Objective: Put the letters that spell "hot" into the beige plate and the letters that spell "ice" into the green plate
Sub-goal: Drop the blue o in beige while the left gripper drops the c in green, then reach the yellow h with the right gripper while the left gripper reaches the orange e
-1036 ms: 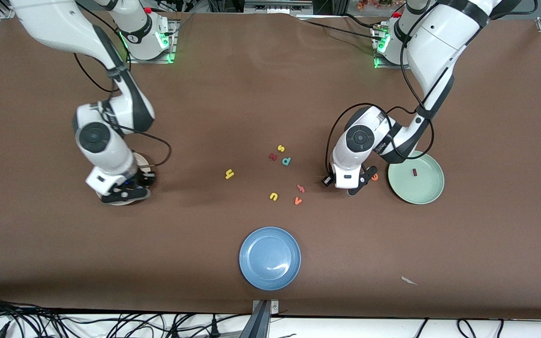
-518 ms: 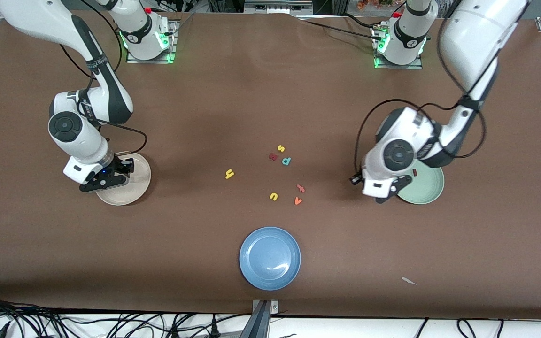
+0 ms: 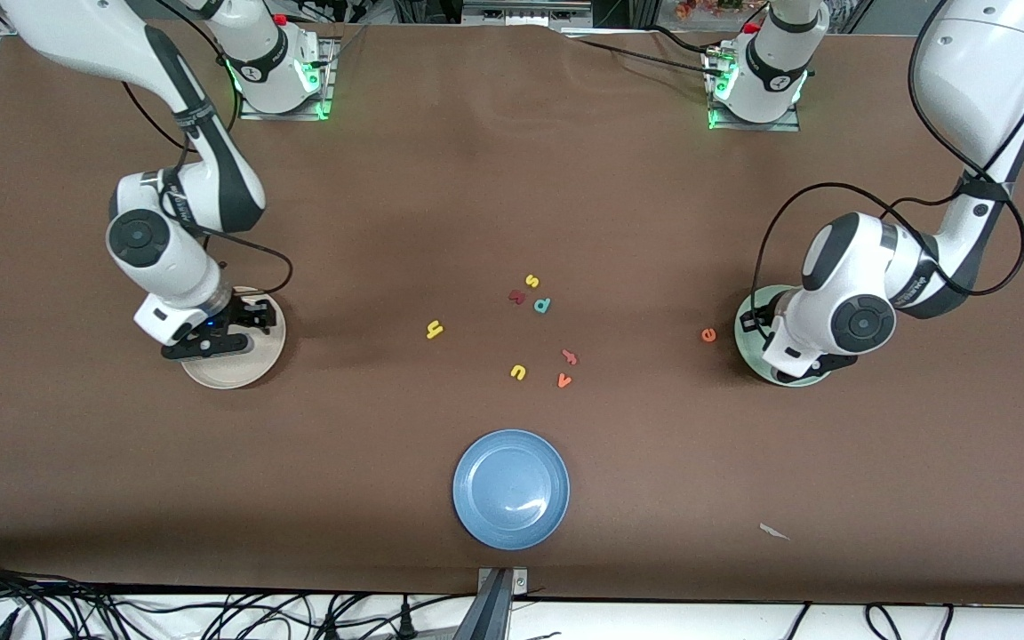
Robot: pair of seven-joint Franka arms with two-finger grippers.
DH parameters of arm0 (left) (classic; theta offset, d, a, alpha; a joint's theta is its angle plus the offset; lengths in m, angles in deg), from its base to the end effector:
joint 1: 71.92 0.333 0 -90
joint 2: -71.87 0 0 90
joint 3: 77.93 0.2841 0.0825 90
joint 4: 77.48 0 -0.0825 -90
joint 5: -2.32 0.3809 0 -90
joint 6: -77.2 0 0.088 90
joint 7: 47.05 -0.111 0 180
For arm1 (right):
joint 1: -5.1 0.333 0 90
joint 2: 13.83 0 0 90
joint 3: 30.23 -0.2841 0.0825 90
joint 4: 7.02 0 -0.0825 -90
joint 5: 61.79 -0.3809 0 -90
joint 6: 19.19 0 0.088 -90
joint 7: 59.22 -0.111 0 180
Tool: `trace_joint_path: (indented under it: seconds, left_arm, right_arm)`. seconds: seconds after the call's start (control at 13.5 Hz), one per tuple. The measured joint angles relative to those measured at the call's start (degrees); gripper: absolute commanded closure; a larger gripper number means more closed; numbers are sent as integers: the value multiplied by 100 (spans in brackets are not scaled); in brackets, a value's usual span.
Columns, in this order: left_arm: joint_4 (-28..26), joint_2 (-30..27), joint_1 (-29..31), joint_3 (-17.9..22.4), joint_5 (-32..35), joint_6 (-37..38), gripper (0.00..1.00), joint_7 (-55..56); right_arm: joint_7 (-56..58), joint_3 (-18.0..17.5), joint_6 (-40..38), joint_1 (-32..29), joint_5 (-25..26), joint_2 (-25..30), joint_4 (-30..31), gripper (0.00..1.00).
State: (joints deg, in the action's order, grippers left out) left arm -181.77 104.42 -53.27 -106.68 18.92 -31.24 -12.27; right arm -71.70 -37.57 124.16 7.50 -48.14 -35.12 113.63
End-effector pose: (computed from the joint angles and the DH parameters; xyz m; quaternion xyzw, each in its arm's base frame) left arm 0.5739 -0.0744 0.2014 -0.9687 -0.1421 0.1917 0.0680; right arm 0.5623 0.0983 0.2116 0.9965 0.0659 0.0248 0.0453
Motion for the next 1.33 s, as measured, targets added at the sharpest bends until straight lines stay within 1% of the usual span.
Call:
trace_joint_path:
  seconds: [0.07, 0.15, 0.22, 0.37, 0.67, 0.81, 0.96, 1.04, 1.11, 1.18, 1.33]
  left_arm:
    - [-2, 51, 77, 0, 19, -7, 35, -139]
    - [-1, 80, 134, 0, 19, -17, 7, -248]
    - [-1, 88, 161, -2, 19, -29, 0, -297]
    - [19, 87, 156, -61, 19, -62, 0, -301]
    - [103, 83, 65, -332, -73, -88, 0, -106]
    - [139, 82, -91, -386, -158, -402, 0, 197]
    - [129, 99, -401, -389, -162, -745, 2, 703]
    - [117, 120, -559, -386, -162, -858, 9, 932]
    - [107, 157, -683, -382, -162, -992, 25, 1109]
    - [98, 215, -778, -372, -140, -1126, 32, 1272]
    - [90, 341, -842, -352, -16, -1232, 33, 1435]
  right_arm:
    - [-401, -75, 12, 149, 0, -28, -12, 20]
    - [-816, -143, 33, 330, 0, -76, -60, 20]
    - [-1241, -217, 40, 510, -1, -153, -162, 20]
    - [-1995, -362, 43, 811, -1, -378, -471, 20]
    - [-3098, -403, 42, 1302, -1, -839, -1031, 20]
    - [-3549, -408, 42, 1463, -1, -1018, -1247, 20]
    - [-4041, -411, 28, 1652, 0, -1180, -1474, 20]
    - [-4274, -411, 11, 1734, 0, -1241, -1562, 20]
    - [-4478, -411, -3, 1786, 0, -1279, -1612, 20]
    - [-4648, -411, -11, 1813, 0, -1299, -1638, 20]
    - [-4942, -411, -22, 1871, 0, -1332, -1646, 20]
